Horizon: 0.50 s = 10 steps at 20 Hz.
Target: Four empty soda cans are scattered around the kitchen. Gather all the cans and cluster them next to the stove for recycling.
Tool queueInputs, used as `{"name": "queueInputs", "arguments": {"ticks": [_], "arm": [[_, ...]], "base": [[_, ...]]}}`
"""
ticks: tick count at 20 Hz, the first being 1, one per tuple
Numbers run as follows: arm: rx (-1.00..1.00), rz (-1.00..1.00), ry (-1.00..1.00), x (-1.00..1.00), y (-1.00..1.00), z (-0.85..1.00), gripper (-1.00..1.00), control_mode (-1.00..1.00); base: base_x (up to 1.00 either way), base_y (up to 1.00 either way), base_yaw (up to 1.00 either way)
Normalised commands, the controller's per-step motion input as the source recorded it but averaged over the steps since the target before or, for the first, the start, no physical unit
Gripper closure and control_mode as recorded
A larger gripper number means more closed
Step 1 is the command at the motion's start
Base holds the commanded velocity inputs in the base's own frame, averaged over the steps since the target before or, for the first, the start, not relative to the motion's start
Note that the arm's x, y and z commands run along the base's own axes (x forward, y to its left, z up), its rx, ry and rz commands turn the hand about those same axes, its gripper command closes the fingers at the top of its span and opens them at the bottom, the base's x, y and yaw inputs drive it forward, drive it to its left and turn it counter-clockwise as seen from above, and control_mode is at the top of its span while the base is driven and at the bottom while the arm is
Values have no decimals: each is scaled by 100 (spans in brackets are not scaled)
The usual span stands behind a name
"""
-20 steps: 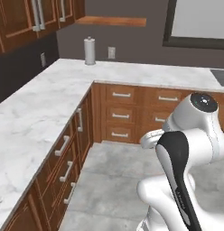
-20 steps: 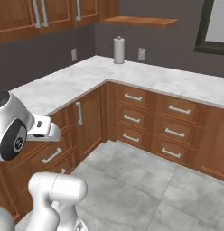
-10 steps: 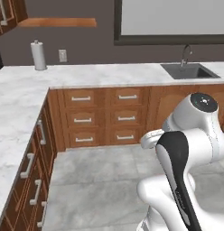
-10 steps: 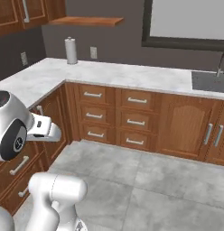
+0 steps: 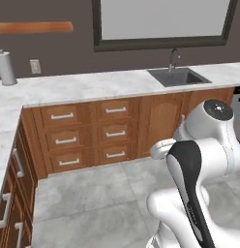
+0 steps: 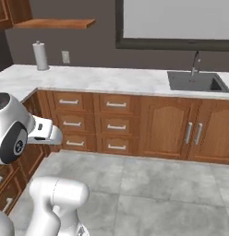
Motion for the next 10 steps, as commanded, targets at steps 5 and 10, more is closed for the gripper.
{"name": "queueInputs", "arguments": {"ticks": [5,10], "arm": [[0,0,0,0,0,0,-100,100],[0,0,0,0,0,0,-100,100]], "base": [[64,3,-26],[21,0,-41]]}}
